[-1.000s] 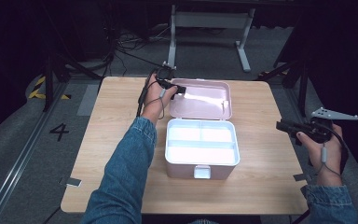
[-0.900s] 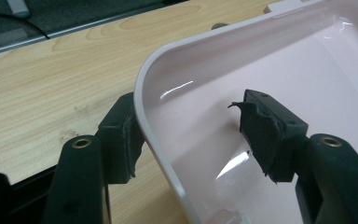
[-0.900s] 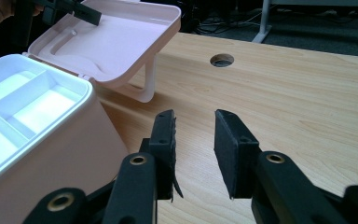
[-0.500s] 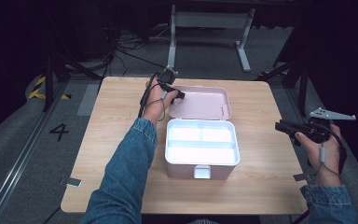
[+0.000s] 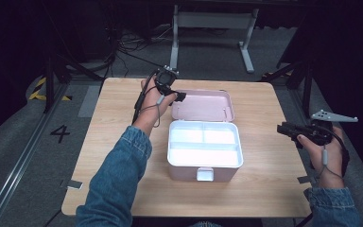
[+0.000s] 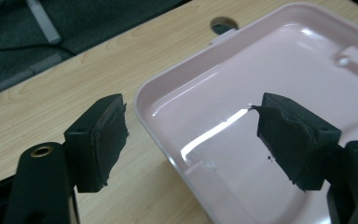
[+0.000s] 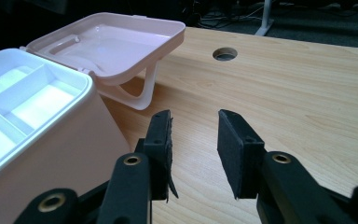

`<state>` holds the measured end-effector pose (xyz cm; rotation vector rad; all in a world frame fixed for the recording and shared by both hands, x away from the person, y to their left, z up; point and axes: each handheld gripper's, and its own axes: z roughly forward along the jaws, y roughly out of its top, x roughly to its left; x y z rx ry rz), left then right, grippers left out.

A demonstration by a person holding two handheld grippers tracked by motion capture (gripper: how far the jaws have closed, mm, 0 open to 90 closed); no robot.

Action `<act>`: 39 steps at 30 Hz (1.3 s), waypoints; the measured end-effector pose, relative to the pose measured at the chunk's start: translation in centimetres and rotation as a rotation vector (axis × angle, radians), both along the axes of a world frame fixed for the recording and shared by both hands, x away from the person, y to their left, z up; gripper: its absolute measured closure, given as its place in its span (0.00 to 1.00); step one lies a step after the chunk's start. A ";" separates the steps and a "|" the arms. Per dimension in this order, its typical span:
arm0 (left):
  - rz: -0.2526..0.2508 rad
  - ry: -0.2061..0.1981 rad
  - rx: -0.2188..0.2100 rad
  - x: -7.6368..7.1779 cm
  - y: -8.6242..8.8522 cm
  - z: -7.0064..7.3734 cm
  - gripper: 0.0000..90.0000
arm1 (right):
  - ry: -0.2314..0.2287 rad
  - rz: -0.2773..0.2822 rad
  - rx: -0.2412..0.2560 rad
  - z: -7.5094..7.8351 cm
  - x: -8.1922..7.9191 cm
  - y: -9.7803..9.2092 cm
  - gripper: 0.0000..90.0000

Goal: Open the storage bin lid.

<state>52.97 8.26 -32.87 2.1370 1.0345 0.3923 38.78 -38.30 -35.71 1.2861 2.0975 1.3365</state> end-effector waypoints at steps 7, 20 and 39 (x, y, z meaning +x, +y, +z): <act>-0.059 -0.054 -0.006 -4.5 1.9 2.7 0.27 | -0.006 0.018 0.007 0.5 1.2 1.0 0.72; -0.046 -0.046 -0.001 -11.1 8.4 2.5 0.28 | 0.025 0.071 -0.013 0.4 2.9 2.2 0.68; 0.064 0.168 0.084 -14.6 15.6 -4.8 0.29 | 0.166 0.081 -0.084 -0.6 3.1 1.9 0.59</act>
